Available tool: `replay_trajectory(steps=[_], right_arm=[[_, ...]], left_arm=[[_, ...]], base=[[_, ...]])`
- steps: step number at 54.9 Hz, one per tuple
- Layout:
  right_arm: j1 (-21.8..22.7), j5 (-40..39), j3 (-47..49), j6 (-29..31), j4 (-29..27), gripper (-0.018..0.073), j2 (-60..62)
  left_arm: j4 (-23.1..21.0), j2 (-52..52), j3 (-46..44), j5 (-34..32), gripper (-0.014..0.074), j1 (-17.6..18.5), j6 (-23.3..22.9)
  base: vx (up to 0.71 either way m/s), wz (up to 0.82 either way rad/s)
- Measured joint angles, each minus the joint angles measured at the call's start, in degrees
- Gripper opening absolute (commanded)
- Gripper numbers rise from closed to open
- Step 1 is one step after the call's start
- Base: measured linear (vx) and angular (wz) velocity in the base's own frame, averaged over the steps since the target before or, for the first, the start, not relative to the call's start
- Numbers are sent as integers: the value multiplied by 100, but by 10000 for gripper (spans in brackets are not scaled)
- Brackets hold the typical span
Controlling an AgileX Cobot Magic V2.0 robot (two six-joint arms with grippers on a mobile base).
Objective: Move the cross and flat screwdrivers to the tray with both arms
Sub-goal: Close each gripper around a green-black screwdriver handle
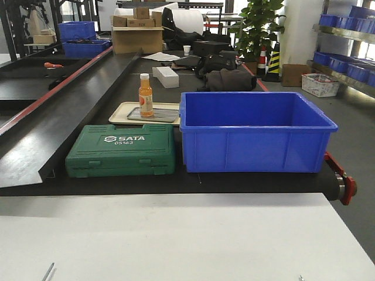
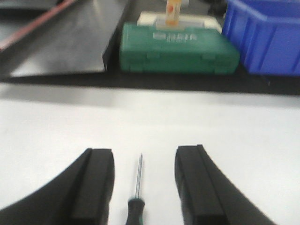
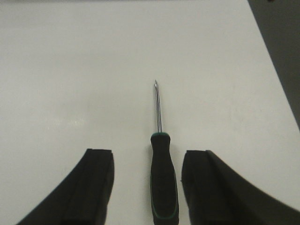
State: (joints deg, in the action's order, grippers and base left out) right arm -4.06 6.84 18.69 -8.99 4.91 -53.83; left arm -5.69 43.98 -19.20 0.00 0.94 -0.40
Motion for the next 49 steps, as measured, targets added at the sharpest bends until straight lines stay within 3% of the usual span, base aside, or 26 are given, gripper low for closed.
replay_trajectory(steps=[10,21,30,49], right_arm=[[0,492,132,-108,-250,500,-550],[0,1385,449,-136,-339,501,-844],[0,1296,487,-121,-301,501,-854],[0,967,487,3,-285,501,-854]], left_arm=[[0,1177,-667,1300,484,0,0],[11,2637,-1787,2179,487,0,40],[126,3889,-2688,2734,487,-13,103],[351,5735,-3882,3272,487,-29,494]], base=[[0,0],[0,0],[0,0],[0,0]])
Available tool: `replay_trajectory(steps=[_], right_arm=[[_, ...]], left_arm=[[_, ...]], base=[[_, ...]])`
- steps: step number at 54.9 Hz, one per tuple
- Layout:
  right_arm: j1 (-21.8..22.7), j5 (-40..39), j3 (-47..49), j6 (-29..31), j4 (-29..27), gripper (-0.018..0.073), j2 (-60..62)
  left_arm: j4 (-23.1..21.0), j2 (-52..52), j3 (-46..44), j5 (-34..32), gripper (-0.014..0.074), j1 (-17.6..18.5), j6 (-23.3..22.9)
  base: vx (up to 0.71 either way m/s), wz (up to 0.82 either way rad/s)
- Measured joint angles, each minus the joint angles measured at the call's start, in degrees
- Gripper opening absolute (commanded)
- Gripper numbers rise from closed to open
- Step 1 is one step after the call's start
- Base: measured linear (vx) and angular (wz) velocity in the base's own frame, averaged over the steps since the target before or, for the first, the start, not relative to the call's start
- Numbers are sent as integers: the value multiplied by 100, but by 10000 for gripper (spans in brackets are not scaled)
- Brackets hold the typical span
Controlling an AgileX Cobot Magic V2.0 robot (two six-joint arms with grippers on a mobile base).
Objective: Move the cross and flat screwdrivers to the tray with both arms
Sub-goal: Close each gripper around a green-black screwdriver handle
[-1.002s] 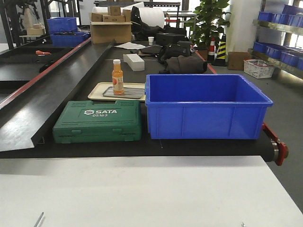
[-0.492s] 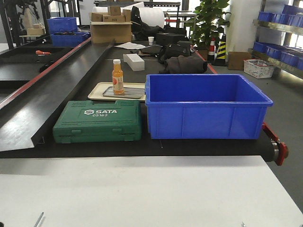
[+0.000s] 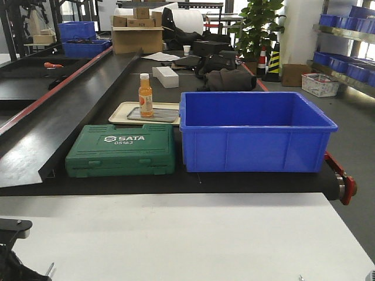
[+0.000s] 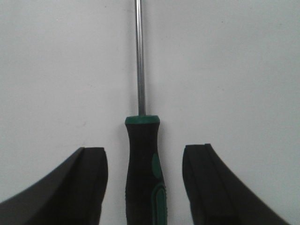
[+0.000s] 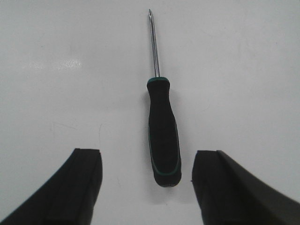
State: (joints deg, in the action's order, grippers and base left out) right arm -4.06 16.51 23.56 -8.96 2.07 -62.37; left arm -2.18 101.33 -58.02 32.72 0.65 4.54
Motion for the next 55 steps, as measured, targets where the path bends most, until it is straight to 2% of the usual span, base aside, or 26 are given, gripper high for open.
replay_trajectory(steps=[17,31,45,55], right_arm=[[0,144,0,0,0,501,0],[0,879,416,0,26,501,-260],[0,1500,1528,0,272,501,-1497],[0,1540,2187,179,384,501,-2544]], left_arm=[[218,591,-169,-13,487,-128,30],[218,942,-169,-227,487,-198,72],[218,1101,-192,-305,486,-198,203],[186,1126,-234,-318,486,-198,230]], base=[[0,0],[0,0],[0,0],[0,0]])
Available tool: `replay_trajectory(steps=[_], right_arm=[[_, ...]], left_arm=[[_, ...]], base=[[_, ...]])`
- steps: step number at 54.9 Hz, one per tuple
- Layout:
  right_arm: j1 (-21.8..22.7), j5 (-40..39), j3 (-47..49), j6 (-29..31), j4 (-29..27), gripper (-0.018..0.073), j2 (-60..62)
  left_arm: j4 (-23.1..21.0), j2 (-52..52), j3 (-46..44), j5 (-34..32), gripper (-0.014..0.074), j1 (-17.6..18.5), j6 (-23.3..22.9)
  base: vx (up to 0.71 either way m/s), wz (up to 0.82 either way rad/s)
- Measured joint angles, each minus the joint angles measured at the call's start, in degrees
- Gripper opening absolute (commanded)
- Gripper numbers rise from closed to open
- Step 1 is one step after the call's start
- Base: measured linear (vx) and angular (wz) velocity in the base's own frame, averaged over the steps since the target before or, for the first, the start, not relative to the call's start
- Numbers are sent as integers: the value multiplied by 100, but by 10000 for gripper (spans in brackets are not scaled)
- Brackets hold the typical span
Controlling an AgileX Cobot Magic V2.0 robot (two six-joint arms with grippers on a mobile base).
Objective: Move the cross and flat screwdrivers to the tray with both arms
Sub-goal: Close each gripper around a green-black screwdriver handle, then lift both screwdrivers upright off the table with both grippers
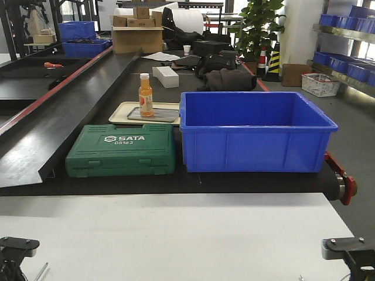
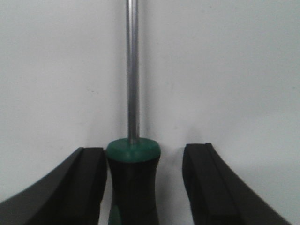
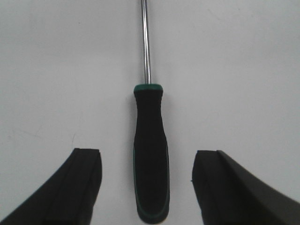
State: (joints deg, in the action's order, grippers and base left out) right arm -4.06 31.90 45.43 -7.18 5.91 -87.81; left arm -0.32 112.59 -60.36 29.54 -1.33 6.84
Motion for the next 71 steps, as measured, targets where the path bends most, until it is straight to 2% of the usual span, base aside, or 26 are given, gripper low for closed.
replay_trajectory(steps=[11,29,37,49,57,64,68,71], right_arm=[[0,40,547,357,31,500,-912],[0,45,765,421,53,498,-1758],[0,38,776,421,36,464,-1986],[0,75,787,421,31,326,-1987],[0,79,800,421,36,188,-2004],[0,79,805,421,36,61,-2003],[0,79,805,421,36,-6,-2003],[0,79,805,421,36,-14,-2003]], left_arm=[[0,0,0,-7,486,0,0],[0,0,0,-11,486,0,0],[0,0,0,-11,486,0,0],[0,0,0,-17,480,0,0],[0,0,0,-12,447,0,0],[-28,5,0,14,357,0,0],[-39,5,0,55,274,6,0],[-45,5,0,73,195,6,0]], base=[[0,0],[0,0],[0,0],[0,0],[0,0],[0,0],[0,0],[0,0]])
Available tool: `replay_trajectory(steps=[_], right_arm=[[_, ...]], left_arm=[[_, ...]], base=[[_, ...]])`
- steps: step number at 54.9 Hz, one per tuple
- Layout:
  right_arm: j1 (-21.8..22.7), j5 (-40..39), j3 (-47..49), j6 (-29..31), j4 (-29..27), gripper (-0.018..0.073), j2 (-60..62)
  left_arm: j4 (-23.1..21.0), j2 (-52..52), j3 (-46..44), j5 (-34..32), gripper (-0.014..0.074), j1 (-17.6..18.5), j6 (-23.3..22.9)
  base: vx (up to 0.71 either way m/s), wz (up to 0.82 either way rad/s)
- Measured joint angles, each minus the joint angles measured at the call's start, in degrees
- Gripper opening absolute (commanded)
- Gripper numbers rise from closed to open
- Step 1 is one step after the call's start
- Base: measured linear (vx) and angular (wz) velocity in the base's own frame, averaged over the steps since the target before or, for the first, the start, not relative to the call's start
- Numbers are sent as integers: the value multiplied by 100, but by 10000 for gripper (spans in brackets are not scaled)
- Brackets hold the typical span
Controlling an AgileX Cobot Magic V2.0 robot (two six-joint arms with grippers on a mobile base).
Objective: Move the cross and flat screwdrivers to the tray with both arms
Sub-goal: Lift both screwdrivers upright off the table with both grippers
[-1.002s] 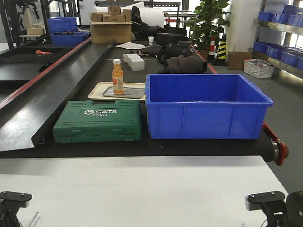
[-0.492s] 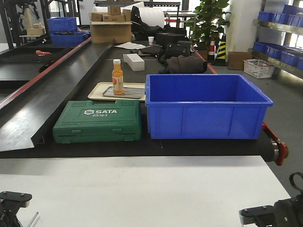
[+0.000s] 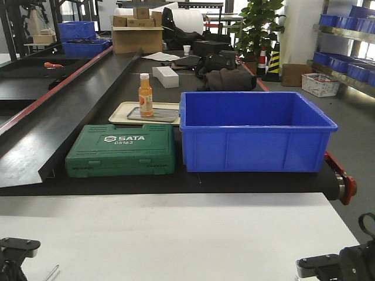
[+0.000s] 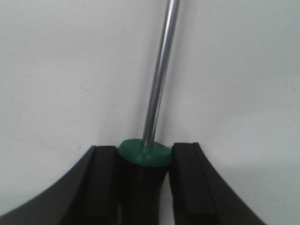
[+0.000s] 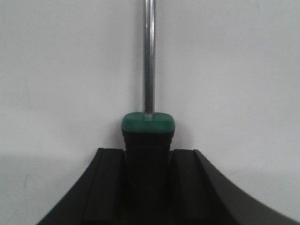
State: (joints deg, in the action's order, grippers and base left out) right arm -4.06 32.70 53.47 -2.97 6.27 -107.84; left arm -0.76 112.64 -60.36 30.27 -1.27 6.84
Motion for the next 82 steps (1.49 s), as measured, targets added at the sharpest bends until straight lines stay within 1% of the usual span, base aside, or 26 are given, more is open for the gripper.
replay_trajectory(steps=[7,18,25,30,36,41,47,49,51,52,61,67,69,73,76,78,82], right_arm=[[0,-17,0,0,0,-12,0],[0,-23,106,0,0,-11,64],[0,-23,233,0,0,-11,437],[0,-23,367,0,-6,-11,803],[0,2,520,5,-91,-11,1294],[0,52,697,40,-249,-10,1713],[-132,124,958,233,-332,-9,2135],[-213,151,1044,297,-344,-9,2280],[-369,165,1202,364,-363,-9,2432],[-456,165,1248,371,-376,-9,2478],[-997,165,1702,297,-444,-9,2844],[-1306,41,1833,183,-444,-9,3036],[-1403,-53,1835,154,-444,-9,3094],[-1581,-228,1835,65,-444,-9,3195],[-1708,-378,1835,-15,-444,-9,3257],[-1797,-471,1835,-49,-444,-9,3283],[-1898,-664,1835,-104,-444,-9,3330]], left_arm=[[0,0,-10,59,-5,0,0],[11,-18,-21,175,-7,0,0],[33,-158,18,302,-7,0,5],[22,-436,46,326,-6,0,10],[-126,-1006,46,279,-6,0,94],[-417,-1562,46,279,-6,0,275],[-956,-2235,46,279,-3,0,610],[-1151,-2431,46,279,-3,0,792],[-1527,-2729,46,279,-3,0,1041],[-1638,-2829,46,279,-3,0,1135],[-2929,-3885,46,248,-3,0,2359],[-3955,-4496,46,220,-3,0,3365],[-4374,-4694,46,188,-3,0,3740],[-5034,-4953,46,124,-3,0,4298],[-5469,-5086,46,81,-3,0,4626],[-5681,-5147,46,58,-3,0,4807],[-5965,-5201,46,28,-3,0,5029]], base=[[0,0],[0,0],[0,0],[0,0],[0,0],[0,0],[0,0],[0,0],[0,0],[0,0],[0,0],[0,0],[0,0],[0,0],[0,0],[0,0],[0,0]])
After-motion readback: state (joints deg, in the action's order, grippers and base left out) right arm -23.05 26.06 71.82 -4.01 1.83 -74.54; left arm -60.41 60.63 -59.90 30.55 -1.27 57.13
